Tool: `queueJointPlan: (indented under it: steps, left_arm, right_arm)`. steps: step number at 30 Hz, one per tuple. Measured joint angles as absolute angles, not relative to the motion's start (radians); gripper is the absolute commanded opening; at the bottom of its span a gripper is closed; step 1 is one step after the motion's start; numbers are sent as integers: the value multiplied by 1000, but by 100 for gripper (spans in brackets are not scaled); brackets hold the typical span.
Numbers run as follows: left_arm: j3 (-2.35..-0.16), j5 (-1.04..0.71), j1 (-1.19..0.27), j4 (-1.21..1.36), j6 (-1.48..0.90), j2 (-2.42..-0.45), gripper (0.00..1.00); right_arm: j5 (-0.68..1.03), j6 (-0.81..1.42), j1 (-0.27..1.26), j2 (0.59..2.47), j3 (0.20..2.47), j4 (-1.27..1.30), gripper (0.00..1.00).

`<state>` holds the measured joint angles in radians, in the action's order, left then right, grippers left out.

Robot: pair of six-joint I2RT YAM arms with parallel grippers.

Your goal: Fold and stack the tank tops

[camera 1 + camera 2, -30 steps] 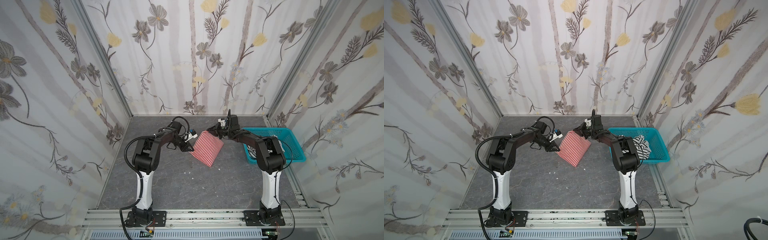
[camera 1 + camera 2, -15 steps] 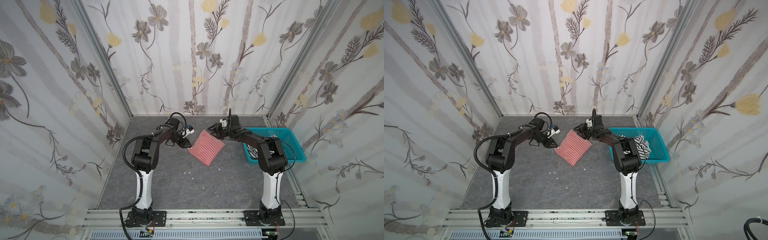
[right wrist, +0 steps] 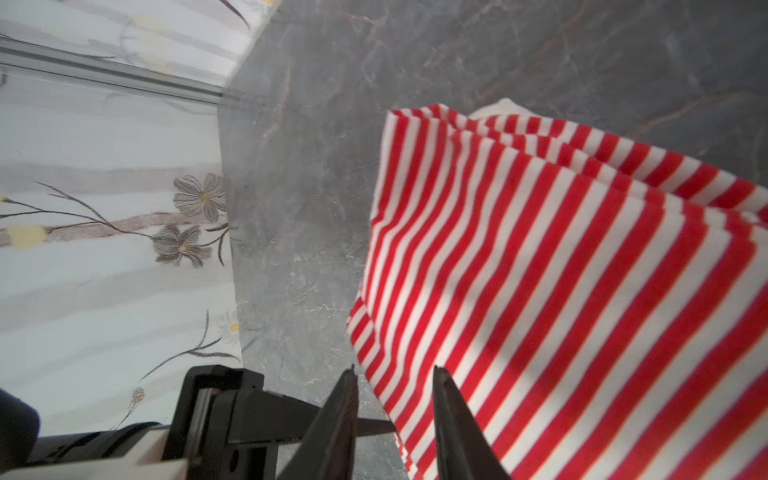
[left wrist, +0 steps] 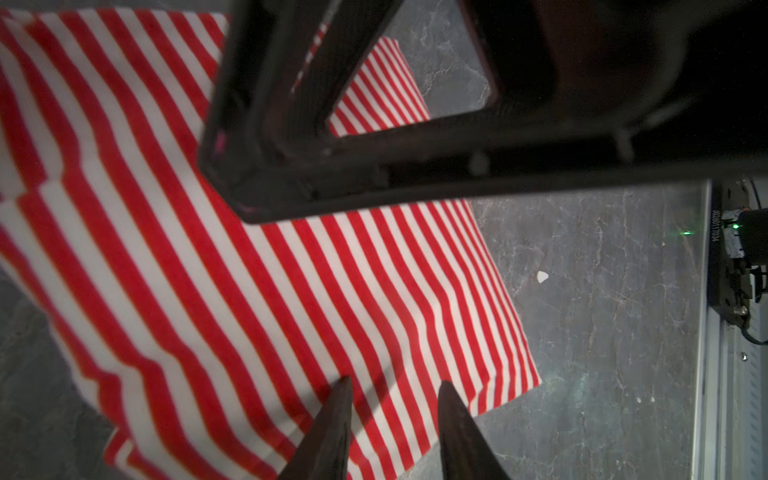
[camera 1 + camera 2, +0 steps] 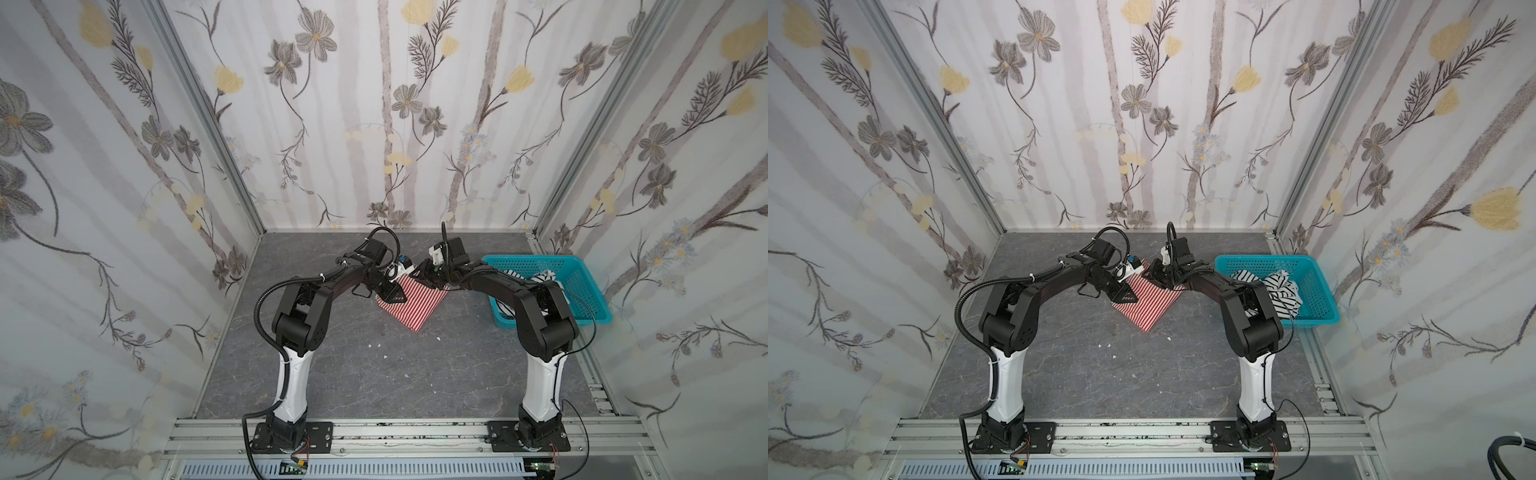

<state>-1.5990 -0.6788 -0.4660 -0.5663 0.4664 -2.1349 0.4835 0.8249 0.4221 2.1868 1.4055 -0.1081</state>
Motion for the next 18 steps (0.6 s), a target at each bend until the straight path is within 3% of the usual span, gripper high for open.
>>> queueJointPlan:
  steps: [8,18]
  left_arm:
    - [-1621,-546,-471,-545,429,-2211,37]
    - [-1568,-316,-450,-425,419,-2184,36]
  right_arm:
    - [450,830,396,2287,1421,-133,20]
    - [337,829,426,2193,1321,-163,22]
